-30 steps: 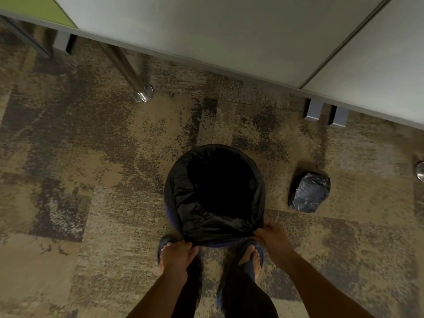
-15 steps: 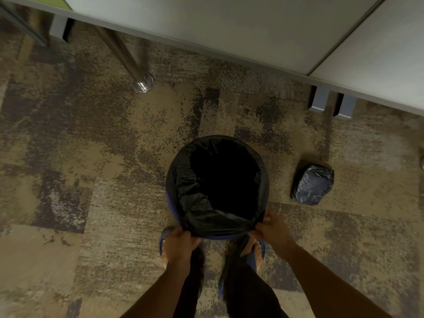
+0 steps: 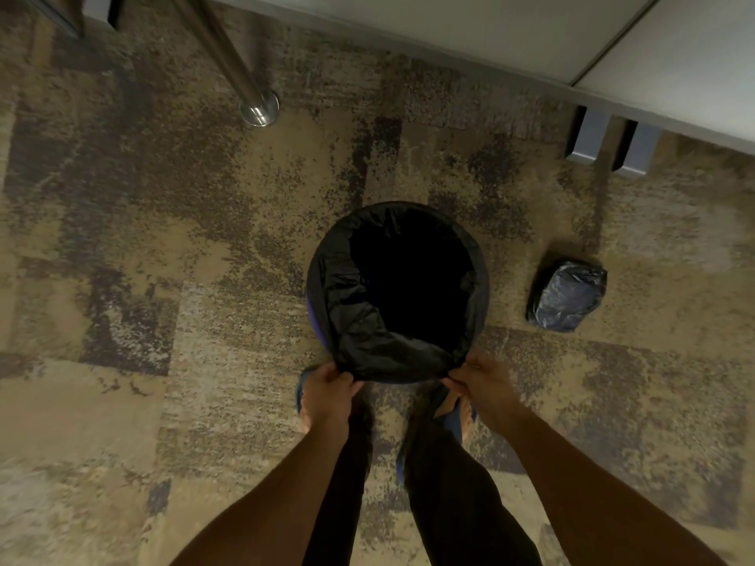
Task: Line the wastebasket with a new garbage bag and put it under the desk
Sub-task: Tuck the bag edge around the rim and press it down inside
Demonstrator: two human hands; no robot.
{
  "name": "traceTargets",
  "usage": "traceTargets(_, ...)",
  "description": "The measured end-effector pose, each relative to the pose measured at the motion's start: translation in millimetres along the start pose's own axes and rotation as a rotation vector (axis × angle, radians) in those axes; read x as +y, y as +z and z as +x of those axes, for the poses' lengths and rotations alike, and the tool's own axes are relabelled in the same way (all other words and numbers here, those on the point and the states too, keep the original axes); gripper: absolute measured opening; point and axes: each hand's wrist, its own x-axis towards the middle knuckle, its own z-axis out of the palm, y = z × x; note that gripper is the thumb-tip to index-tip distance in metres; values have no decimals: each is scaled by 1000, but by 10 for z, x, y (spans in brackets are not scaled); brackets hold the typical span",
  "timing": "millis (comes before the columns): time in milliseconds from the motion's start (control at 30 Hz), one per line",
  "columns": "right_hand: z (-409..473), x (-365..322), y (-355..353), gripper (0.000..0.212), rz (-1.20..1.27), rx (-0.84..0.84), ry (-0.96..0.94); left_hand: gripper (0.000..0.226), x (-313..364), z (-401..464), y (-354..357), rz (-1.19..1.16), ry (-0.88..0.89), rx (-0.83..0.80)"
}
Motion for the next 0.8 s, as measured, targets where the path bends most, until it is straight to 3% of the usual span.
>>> traceTargets(100, -7, 23, 38, 30, -171, 55, -70, 33, -36, -14, -3, 0, 37, 21)
traceTargets(200, -29, 10, 36, 23, -530, 101, -170, 35, -62, -54, -20, -46, 60, -16)
traceTargets(300, -62, 48, 91, 33, -763, 192, -257, 27, -108, -63, -32, -15, 114, -42)
traceTargets(400, -97, 133, 169, 42, -787, 280, -355, 5, -146, -58, 35, 111, 51, -29)
traceTargets(500, -107, 148, 234, 38, -657, 321, -325, 8, -148, -58, 111, 118, -44, -39)
traceTargets(633, -60, 123, 207, 23, -384, 275, -213, 10, -144, -43, 88, 175, 2, -104)
traceTargets(800, 47, 43, 132, 11, -569, 237, -177, 15, -45, 6, -70, 469, 99, -57)
